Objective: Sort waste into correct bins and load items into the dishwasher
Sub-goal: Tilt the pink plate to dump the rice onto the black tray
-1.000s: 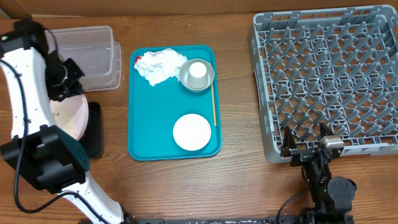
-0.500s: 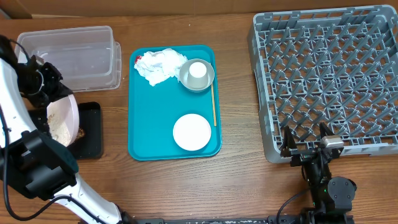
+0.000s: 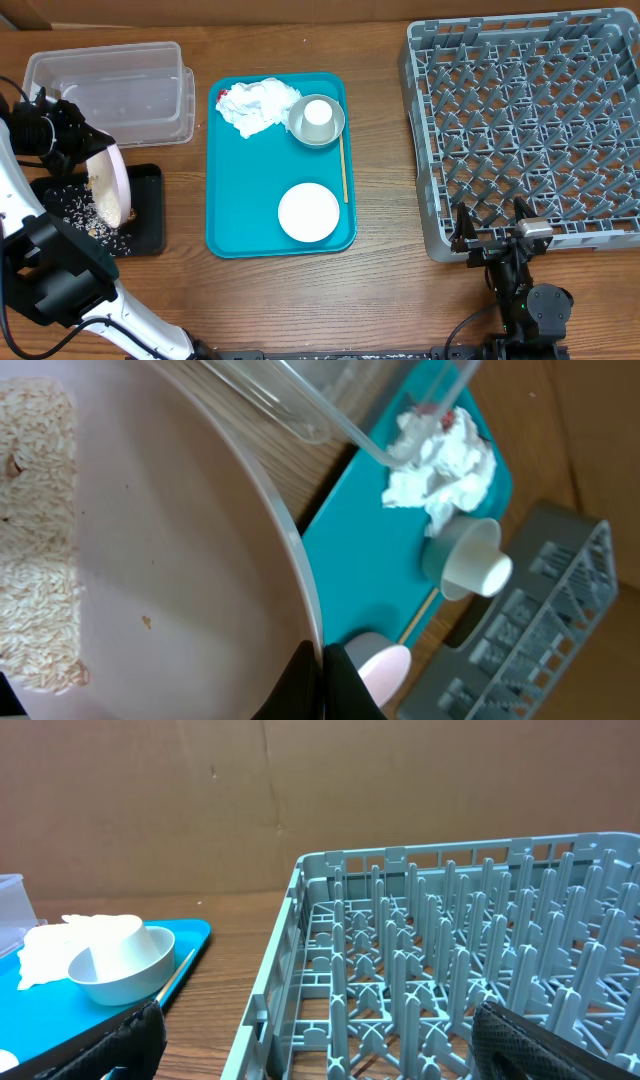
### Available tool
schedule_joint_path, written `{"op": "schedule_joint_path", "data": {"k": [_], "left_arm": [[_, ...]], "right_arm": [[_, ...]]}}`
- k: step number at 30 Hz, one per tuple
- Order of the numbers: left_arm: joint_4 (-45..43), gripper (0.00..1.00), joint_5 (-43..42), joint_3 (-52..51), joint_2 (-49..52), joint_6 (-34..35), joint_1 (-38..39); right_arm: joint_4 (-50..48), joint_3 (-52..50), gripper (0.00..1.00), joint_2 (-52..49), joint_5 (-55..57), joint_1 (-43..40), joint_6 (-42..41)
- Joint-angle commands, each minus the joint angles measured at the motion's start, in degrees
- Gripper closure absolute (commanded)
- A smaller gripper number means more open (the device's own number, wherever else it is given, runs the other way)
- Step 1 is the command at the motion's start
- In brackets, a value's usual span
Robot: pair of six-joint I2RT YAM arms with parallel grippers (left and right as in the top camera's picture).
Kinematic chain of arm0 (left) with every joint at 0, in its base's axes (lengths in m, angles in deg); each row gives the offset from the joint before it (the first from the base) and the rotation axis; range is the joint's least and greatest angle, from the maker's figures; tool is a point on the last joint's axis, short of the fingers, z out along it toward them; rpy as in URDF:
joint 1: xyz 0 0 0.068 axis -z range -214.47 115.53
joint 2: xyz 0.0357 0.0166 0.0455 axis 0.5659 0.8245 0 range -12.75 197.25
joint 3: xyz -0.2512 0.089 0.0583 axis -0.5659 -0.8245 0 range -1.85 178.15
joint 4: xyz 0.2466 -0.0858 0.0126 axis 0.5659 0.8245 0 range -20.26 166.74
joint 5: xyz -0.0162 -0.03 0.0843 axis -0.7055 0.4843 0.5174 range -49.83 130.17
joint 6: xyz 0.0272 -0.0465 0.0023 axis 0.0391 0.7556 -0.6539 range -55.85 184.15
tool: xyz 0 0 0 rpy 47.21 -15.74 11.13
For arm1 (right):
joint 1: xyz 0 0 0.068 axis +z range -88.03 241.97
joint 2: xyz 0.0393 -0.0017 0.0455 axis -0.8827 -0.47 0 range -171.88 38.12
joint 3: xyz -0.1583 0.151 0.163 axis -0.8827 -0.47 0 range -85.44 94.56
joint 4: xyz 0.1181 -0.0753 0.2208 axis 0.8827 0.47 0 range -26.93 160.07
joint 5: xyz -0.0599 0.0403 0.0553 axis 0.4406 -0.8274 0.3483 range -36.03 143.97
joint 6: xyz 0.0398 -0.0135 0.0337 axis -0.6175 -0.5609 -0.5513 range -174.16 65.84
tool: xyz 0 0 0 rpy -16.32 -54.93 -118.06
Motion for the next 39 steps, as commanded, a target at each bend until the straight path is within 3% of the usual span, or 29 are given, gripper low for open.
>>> {"op": "schedule_joint_path", "data": {"k": [1, 18, 39], "left_arm": [[0.44, 0.96, -4.24, 1.18, -1.51, -1.97, -1.31], [4.87, 0.96, -17.22, 1.18, -1.4, -7.98, -10.38], [6.47, 0.96, -24.52, 1.16, -1.09, -10.19, -12.04]], "right_arm": [[-0.24, -0.59, 0.0, 0.57, 0.48, -0.15, 0.39], [-0.24, -0.59, 0.0, 0.57, 0.48, -0.15, 0.39], [-0.24, -0.59, 0.0, 0.57, 0.48, -0.15, 0.39]]}}
